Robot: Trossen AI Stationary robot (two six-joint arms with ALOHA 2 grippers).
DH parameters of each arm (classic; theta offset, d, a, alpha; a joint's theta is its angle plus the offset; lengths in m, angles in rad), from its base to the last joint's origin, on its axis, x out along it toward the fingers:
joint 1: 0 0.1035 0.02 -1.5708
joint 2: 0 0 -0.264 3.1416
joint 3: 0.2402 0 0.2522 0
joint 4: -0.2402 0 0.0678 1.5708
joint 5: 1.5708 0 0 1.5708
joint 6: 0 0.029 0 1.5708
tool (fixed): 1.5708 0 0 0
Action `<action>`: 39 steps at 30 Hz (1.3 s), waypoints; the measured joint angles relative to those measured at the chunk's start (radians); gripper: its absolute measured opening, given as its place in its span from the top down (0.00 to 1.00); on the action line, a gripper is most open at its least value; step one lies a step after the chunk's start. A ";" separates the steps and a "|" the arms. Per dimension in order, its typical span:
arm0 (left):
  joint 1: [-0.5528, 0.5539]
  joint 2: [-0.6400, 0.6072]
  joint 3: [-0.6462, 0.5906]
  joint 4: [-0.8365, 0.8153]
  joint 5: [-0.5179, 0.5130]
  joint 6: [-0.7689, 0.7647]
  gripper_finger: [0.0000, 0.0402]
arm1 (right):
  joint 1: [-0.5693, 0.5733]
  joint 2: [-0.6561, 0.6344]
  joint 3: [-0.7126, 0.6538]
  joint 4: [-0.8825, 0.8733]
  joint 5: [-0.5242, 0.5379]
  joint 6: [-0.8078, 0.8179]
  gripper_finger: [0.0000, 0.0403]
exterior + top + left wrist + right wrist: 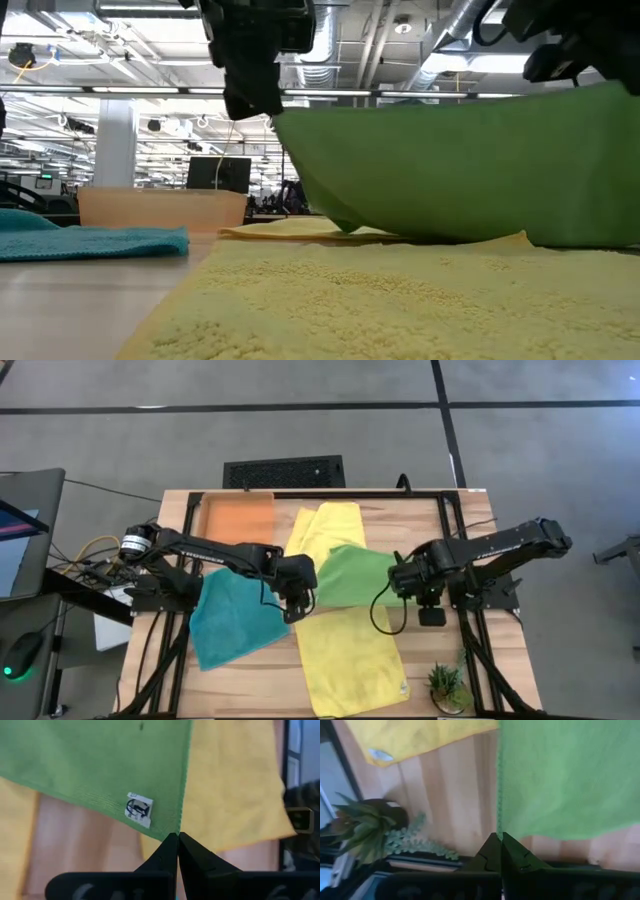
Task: Fold microfiber towels
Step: Fold the green microfiber towel
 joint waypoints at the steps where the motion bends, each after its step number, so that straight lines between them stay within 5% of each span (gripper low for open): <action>1: -0.005 0.000 0.000 -0.008 0.013 -0.003 1.00 | 0.004 0.000 0.000 0.000 -0.014 0.010 0.98; 9: -0.033 0.000 0.000 -0.014 0.048 -0.011 1.00 | 0.057 0.000 0.000 0.015 -0.032 0.037 0.98; 21: 0.027 0.000 0.000 0.014 -0.142 -0.104 1.00 | 0.056 0.005 -0.009 0.003 0.180 0.189 0.98; 26: 0.065 0.012 0.000 0.043 -0.205 -0.142 1.00 | 0.042 0.005 -0.107 0.004 0.225 0.206 0.98; 32: 0.101 0.012 0.000 0.061 -0.293 -0.130 1.00 | -0.001 0.005 -0.205 0.024 0.417 0.267 0.98; 39: 0.123 0.056 -0.002 0.086 -0.370 -0.127 1.00 | -0.062 0.005 -0.259 0.089 0.439 0.253 0.98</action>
